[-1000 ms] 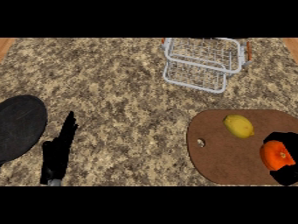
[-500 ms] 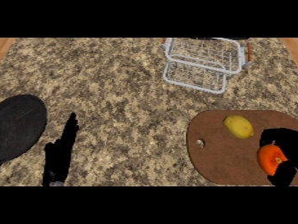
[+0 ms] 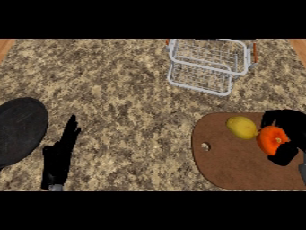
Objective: Pick the squash from the cutting board and place it in the tiered basket
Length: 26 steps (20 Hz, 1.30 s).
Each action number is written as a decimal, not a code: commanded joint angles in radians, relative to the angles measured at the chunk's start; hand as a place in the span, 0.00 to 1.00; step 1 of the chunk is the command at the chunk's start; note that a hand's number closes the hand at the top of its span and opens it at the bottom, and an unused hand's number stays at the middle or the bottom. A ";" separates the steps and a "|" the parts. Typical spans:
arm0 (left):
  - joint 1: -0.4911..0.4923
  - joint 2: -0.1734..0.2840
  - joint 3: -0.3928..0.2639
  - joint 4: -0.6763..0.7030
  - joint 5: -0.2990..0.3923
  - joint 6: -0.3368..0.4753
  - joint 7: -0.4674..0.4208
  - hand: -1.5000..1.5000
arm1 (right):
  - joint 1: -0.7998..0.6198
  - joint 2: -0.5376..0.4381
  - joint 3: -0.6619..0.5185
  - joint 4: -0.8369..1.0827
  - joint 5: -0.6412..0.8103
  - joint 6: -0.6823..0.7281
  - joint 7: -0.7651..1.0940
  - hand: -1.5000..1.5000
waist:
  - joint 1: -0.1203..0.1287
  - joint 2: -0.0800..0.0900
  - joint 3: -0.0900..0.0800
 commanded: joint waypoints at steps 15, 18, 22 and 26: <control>0.002 -0.019 0.006 0.031 -0.018 0.016 0.007 0.50 | -0.215 -0.060 -0.430 -0.644 -0.472 0.203 0.340 1.00 | -0.012 0.002 0.001; 0.024 -0.008 0.009 0.038 -0.008 -0.014 -0.007 0.50 | -0.323 -0.107 -0.461 -0.598 -0.540 0.248 0.435 1.00 | 0.000 0.005 0.002; 0.021 -0.021 0.000 -0.016 -0.028 0.007 0.038 0.50 | -0.398 -0.089 -0.379 -0.633 -0.522 0.226 0.564 1.00 | 0.005 0.005 0.002; 0.024 -0.017 -0.003 -0.023 -0.036 -0.005 0.029 0.50 | -0.506 -0.130 -0.360 -0.436 -0.482 0.191 0.514 1.00 | 0.009 0.007 0.002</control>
